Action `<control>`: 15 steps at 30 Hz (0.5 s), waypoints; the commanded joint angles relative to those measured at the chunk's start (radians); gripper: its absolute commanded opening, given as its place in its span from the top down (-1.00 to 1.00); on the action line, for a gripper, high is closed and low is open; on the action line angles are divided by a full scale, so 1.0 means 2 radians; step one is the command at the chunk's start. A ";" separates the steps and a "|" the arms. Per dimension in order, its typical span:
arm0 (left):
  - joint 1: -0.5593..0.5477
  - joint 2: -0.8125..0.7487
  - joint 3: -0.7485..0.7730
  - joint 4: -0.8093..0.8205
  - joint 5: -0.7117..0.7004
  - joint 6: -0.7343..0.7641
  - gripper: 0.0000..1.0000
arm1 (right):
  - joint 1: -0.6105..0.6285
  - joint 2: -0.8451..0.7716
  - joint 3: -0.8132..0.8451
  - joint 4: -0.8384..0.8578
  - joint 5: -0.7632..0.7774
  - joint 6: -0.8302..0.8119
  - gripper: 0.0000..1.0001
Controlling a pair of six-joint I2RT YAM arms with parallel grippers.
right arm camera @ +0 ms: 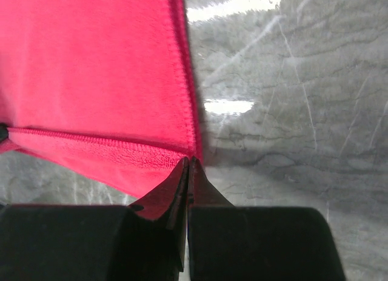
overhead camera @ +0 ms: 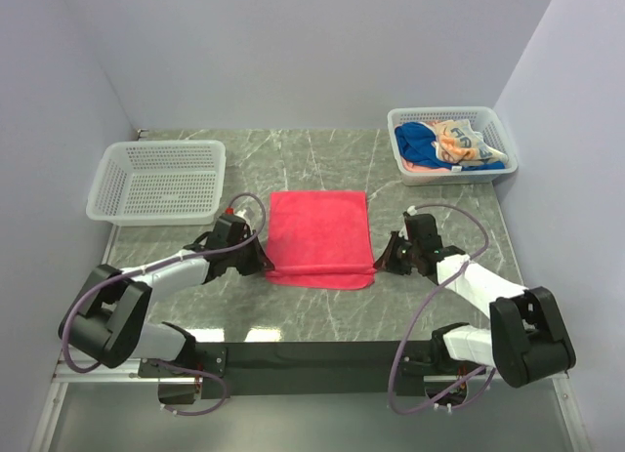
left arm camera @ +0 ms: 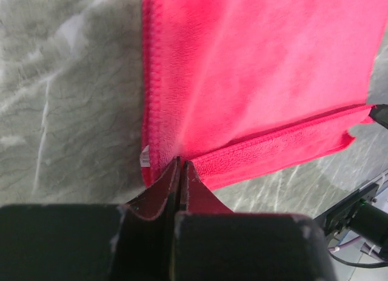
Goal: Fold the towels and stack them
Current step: Fold the towel
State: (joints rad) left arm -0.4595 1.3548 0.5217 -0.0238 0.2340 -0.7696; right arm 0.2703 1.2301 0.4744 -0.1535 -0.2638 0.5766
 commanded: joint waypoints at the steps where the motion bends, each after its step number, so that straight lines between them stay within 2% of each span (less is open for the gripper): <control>1: 0.003 -0.037 0.031 -0.042 -0.043 0.012 0.99 | -0.006 -0.033 0.037 -0.038 0.041 -0.024 1.00; 9: 0.003 -0.081 0.062 -0.101 -0.065 0.025 0.99 | -0.005 -0.093 0.043 -0.071 0.021 -0.018 1.00; 15: 0.004 -0.082 0.036 -0.100 -0.052 0.024 0.99 | -0.006 -0.117 0.018 -0.080 0.004 -0.008 1.00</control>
State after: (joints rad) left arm -0.4599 1.1973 0.6186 -0.1753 0.1684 -0.7490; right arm 0.2703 1.0229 0.5343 -0.2695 -0.2836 0.5598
